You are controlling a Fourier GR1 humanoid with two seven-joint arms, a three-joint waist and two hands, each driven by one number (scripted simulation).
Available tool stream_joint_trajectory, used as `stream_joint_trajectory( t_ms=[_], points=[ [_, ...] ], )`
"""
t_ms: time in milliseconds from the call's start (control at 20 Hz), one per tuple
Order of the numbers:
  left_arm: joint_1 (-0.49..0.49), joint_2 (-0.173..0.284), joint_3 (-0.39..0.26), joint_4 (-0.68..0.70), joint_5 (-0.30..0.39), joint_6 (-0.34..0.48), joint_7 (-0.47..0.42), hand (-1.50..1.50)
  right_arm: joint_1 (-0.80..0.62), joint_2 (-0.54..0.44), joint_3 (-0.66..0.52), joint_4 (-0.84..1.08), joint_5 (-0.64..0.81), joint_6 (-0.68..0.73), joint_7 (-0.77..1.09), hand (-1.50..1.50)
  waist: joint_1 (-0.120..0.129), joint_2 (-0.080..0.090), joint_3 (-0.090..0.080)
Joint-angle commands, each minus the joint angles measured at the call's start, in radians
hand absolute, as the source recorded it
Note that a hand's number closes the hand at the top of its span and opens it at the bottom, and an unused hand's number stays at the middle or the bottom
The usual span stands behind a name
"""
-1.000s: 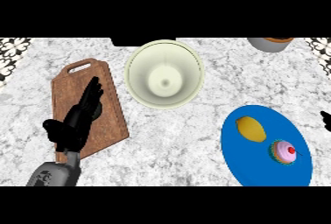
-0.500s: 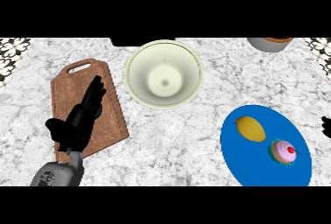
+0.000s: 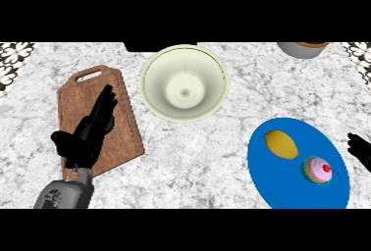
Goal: Pick the cupcake from the plate and place it in the bowl
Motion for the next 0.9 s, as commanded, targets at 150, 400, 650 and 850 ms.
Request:
stream_joint_trajectory(
  t_ms=[150, 400, 650, 850],
  points=[
    [-0.021, -0.071, -0.010, 0.048, -0.057, 0.029, -0.028, 0.00, -0.040, 0.093, 0.013, 0.076, 0.086, 0.024, -0.025, -1.50, 0.000, 0.001, 0.000],
    [0.025, -0.032, 0.014, -0.067, -0.046, -0.021, 0.039, 0.00, -0.065, 0.139, 0.016, 0.151, 0.183, 0.005, -0.090, -1.50, 0.002, 0.000, 0.000],
    [0.018, -0.021, 0.025, -0.033, -0.039, -0.048, 0.027, 0.00, -0.142, 0.122, 0.035, 0.229, 0.335, -0.086, -0.088, -1.50, 0.006, 0.002, 0.000],
    [-0.012, -0.040, 0.048, 0.001, -0.048, -0.037, 0.001, 0.00, -0.216, 0.088, 0.022, 0.329, 0.376, -0.072, -0.118, -1.50, 0.004, 0.001, 0.000]
  ],
)
